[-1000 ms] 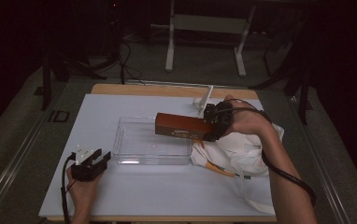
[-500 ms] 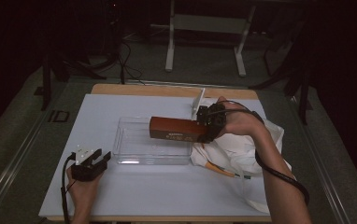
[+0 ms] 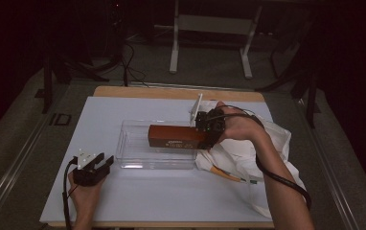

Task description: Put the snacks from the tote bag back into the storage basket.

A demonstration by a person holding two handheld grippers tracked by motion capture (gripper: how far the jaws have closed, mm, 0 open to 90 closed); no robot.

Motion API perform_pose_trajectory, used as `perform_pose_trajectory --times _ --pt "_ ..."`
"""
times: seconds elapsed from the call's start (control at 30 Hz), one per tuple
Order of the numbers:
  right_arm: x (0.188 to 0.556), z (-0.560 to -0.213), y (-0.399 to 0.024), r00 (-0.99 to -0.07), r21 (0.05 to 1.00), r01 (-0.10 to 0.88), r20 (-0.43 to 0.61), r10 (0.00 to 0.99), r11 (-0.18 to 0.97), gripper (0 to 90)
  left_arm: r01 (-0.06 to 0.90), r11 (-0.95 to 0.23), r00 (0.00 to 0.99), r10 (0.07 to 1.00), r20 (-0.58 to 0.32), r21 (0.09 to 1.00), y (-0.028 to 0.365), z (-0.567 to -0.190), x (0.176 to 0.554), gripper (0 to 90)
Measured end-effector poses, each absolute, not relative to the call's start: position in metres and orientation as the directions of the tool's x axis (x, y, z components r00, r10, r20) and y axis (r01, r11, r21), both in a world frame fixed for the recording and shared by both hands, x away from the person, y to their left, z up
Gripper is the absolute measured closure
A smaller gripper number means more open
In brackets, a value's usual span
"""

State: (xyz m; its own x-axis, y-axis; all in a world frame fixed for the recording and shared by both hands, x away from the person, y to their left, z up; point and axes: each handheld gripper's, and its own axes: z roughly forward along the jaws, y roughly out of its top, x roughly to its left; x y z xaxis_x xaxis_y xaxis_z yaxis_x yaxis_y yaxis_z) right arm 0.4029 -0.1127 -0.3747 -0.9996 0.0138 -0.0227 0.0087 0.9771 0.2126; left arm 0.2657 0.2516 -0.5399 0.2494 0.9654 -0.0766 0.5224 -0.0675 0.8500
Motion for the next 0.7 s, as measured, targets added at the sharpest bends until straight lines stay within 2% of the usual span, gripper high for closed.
perform_pose_trajectory --times 0.7 --pt "0.400 -0.386 -0.091 -1.000 0.181 -0.014 0.000 -0.014 0.983 43.3 0.522 -0.063 0.251 0.965 -0.083 0.851 0.252 -0.540 0.266 57.7"
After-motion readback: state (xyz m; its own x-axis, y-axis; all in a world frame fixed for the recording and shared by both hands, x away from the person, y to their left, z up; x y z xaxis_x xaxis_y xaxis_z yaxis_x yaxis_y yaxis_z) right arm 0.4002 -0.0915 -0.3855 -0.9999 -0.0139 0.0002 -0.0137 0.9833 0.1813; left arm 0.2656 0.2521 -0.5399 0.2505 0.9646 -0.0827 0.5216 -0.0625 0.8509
